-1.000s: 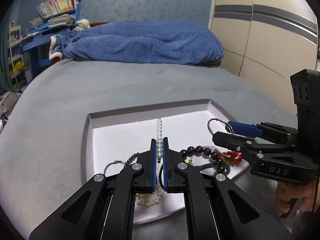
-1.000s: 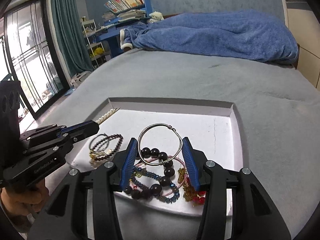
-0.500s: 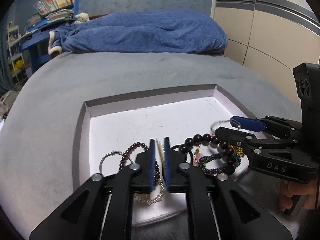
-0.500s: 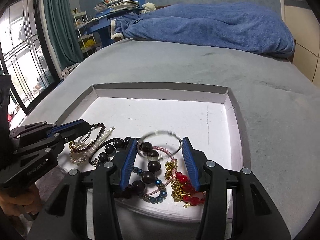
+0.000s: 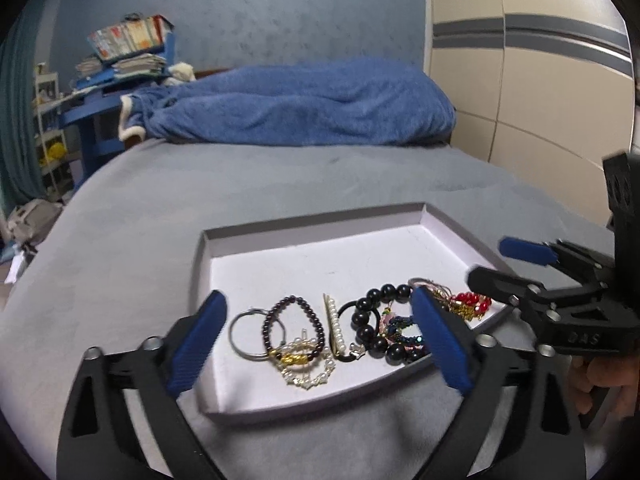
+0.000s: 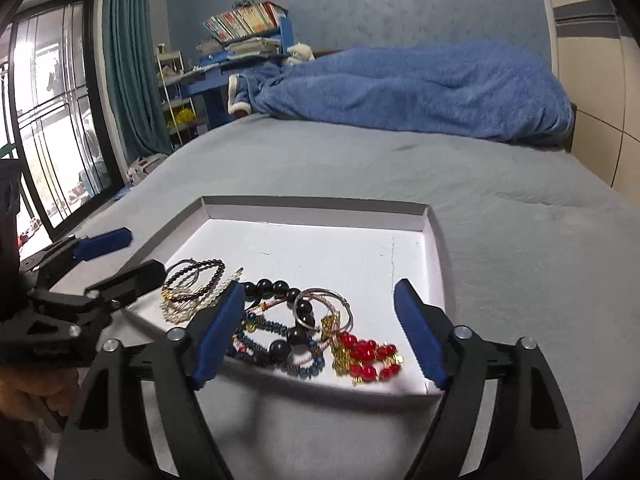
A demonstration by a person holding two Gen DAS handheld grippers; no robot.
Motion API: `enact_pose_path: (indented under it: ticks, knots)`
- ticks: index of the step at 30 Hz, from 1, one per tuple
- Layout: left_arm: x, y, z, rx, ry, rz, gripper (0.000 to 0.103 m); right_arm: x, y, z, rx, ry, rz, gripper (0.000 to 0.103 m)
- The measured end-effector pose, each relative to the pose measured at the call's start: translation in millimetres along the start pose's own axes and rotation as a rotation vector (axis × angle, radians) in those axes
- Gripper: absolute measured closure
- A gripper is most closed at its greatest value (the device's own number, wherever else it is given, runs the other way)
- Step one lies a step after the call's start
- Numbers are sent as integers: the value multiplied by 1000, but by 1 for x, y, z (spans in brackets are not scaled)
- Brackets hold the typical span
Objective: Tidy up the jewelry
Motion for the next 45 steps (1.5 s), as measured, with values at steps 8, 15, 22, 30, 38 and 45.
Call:
enact_pose_path:
  ticks: [8, 15, 22, 30, 38, 45]
  knots:
    - [-14, -7, 29, 76, 42, 57, 5, -4, -12, 33, 67, -6, 5, 10]
    - [-14, -18, 54, 128, 70, 59, 5, -14, -27, 55, 111, -13, 19, 6]
    - [-18, -28, 69, 160, 69, 93, 5, -15, -39, 70, 148, -31, 15, 6]
    - [-21, -33, 79, 195, 67, 114, 5, -20, -44, 81, 182, -37, 31, 6]
    - [-10, -33, 82, 207, 78, 57, 5, -23, -48, 83, 161, -44, 45, 6]
    - [-14, -32, 76, 184, 76, 67, 5, -22, -49, 81, 145, -48, 37, 6]
Point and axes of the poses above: each gripper's, at about its wrist camera, not at the fingertips, and z roughly against the way its jaws point, x to its right, y to its top, the point moved 8 cm from there along -z, roughly the way its jaws point, and after that the axes turned 1 degree about -x, right-handed, at the moved point
